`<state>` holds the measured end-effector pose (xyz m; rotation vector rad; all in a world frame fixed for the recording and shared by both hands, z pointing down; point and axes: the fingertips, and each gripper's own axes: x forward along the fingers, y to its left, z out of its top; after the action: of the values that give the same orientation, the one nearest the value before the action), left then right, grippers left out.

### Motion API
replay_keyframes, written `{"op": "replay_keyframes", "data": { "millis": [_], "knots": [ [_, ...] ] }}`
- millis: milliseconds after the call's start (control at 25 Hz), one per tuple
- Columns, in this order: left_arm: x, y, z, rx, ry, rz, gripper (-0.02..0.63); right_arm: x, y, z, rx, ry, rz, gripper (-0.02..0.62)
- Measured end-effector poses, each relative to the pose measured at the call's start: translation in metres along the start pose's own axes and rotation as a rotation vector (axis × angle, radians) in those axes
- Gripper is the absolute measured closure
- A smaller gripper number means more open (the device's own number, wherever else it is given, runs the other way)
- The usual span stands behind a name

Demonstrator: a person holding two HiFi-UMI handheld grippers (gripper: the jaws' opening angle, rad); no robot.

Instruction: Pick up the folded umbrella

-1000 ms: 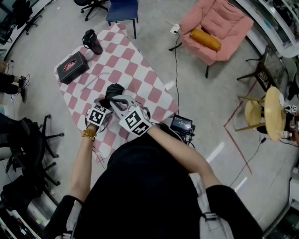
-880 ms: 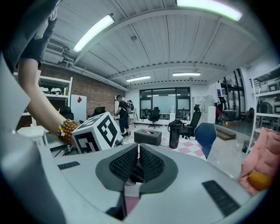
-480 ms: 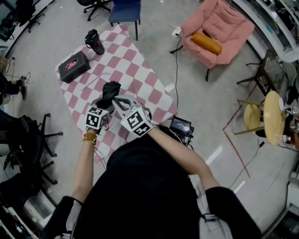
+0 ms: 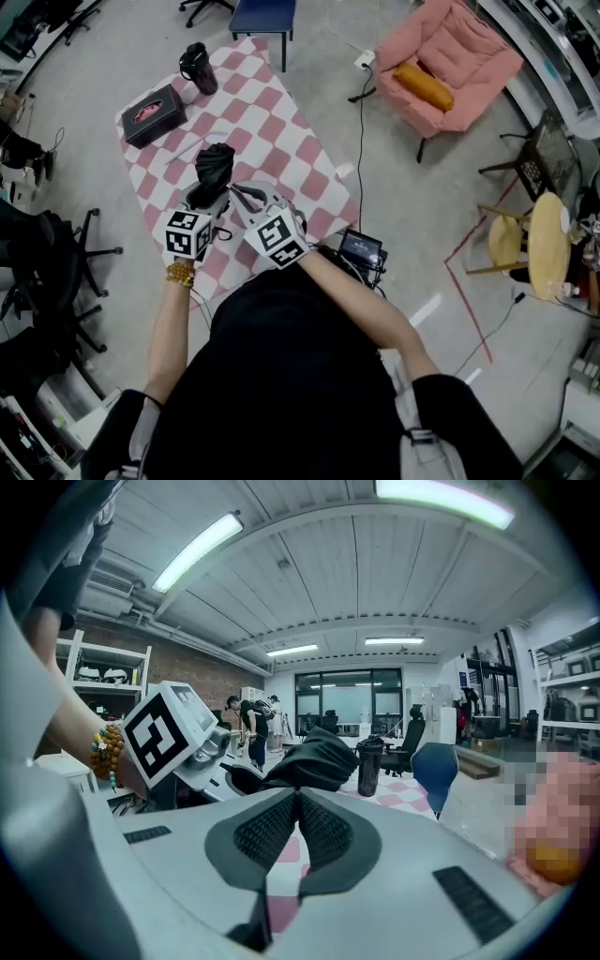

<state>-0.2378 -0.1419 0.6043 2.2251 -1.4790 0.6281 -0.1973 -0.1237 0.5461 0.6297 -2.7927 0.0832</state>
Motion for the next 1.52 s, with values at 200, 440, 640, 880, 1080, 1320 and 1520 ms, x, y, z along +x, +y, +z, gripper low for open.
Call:
{"op": "replay_keyframes", "data": {
  "millis": [200, 440, 640, 880, 1080, 1320, 1520],
  "knots": [
    [-0.012, -0.001, 0.012, -0.011, -0.061, 0.032, 0.402, -0.001, 0.005, 0.006, -0.009, -0.016, 0.001, 0.577],
    [-0.025, -0.005, 0.018, -0.039, -0.127, 0.067, 0.402, -0.006, 0.013, 0.011, -0.018, -0.032, 0.015, 0.577],
    [-0.042, -0.012, 0.034, -0.035, -0.209, 0.112, 0.402, -0.016, 0.015, 0.019, -0.019, -0.056, 0.012, 0.577],
    [-0.058, -0.013, 0.041, -0.051, -0.26, 0.124, 0.402, -0.013, 0.02, 0.022, -0.015, -0.069, 0.012, 0.577],
    [-0.071, -0.014, 0.041, -0.059, -0.3, 0.148, 0.402, -0.011, 0.025, 0.027, -0.028, -0.081, 0.023, 0.577],
    [-0.078, -0.017, 0.047, -0.04, -0.334, 0.182, 0.402, -0.013, 0.024, 0.03, -0.021, -0.088, 0.022, 0.577],
    [-0.089, -0.015, 0.058, -0.054, -0.381, 0.242, 0.402, -0.018, 0.02, 0.036, -0.021, -0.101, 0.012, 0.577]
  ]
}}
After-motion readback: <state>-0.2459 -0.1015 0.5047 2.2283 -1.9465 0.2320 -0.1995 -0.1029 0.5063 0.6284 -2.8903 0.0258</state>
